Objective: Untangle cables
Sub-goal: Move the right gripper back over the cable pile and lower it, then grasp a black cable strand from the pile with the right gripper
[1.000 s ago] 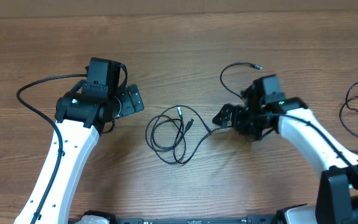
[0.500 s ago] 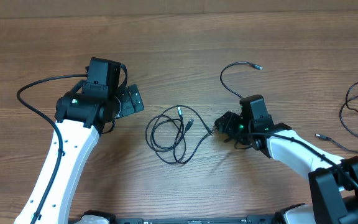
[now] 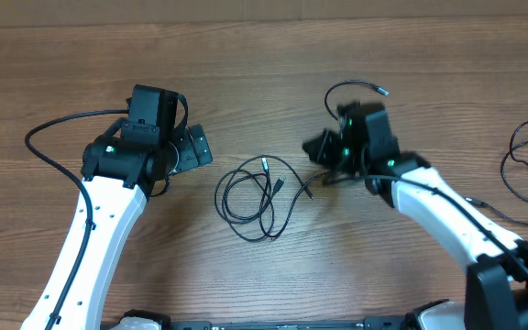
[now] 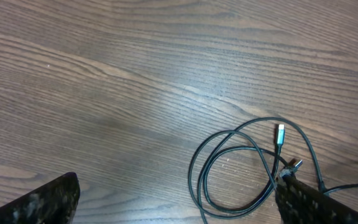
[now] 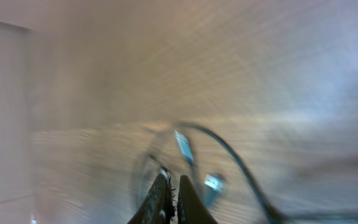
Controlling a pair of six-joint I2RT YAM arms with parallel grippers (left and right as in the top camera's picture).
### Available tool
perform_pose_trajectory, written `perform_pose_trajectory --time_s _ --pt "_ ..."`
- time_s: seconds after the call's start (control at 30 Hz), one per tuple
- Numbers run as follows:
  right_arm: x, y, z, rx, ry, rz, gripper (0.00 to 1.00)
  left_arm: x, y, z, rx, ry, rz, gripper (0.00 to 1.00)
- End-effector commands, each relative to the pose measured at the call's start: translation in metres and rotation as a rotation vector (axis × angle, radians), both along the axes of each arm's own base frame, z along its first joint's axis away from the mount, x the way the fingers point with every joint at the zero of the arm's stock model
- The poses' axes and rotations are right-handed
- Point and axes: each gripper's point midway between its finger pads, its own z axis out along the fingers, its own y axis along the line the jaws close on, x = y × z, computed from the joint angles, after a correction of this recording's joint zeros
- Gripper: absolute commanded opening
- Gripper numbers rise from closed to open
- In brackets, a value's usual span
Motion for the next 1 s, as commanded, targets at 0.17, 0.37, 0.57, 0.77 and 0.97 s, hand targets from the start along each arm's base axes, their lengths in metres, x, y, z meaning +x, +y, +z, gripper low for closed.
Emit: perform_pose_trajectory --time_s 0.17,0.37,0.57,0.77,0.97 --pt "-0.011 -0.003 0.069 -0.079 -0.011 0.085 0.84 0.002 0.000 0.009 0.000 -0.029 -0.018 1.00" --pt "-0.060 0.007 0.034 -0.215 0.056 0.310 0.96 0.002 0.000 0.009 0.000 -0.029 -0.018 1.00" --pt "-0.113 0.042 -0.006 -0.272 0.064 0.525 1.00 0.002 0.000 0.009 0.000 -0.029 -0.018 1.00" --pt "-0.158 0.079 -0.058 -0.276 0.026 0.686 1.00 0.002 0.000 0.009 0.000 -0.029 -0.018 1.00" --pt "-0.167 0.082 -0.093 -0.372 0.057 0.741 0.95 0.002 0.000 0.009 0.000 -0.029 -0.018 1.00"
